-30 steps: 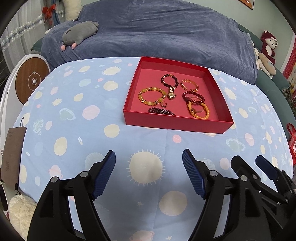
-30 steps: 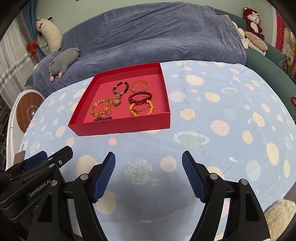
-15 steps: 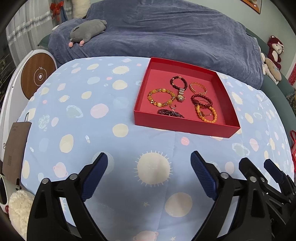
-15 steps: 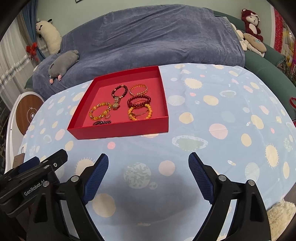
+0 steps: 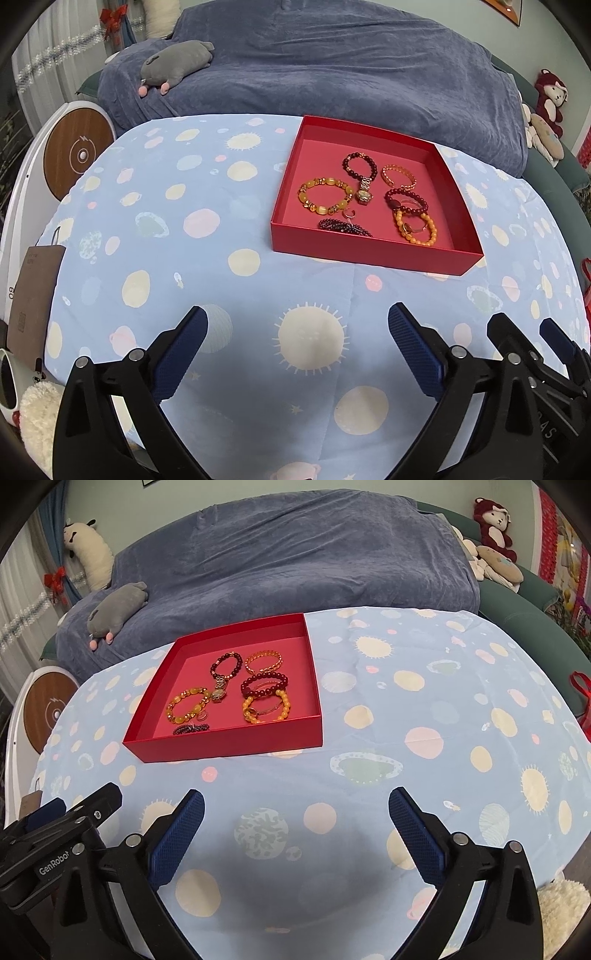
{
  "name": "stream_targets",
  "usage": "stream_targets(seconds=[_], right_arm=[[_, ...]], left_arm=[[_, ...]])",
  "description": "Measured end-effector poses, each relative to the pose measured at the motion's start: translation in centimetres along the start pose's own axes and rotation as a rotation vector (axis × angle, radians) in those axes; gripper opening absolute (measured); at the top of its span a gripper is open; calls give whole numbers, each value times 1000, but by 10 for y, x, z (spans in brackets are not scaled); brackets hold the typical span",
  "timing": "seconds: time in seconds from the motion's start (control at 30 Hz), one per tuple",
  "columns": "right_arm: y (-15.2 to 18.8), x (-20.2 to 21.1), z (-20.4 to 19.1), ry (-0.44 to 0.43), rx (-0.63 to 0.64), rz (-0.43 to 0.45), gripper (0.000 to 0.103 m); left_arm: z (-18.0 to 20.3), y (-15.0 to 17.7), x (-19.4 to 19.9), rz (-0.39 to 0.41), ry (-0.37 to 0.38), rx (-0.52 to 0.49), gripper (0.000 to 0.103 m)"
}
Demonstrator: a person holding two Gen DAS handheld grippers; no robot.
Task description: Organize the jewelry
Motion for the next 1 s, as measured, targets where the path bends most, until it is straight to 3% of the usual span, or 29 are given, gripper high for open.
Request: stream_targets(seconds=[1.0], right_arm=[[-7,3,-3,16,7,14,96]], left_arm=[[-2,-6,5,17,-5,6,94]])
Point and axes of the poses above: each gripper's, at about its wrist camera, not at the fingertips, and x roughly against the way its jaws point, z to its right, y to its underside, the point moved 6 cm from there along -x, roughly the way its jaws point, and after that the axes turned 11 degrees about x, right-handed, at the moved point
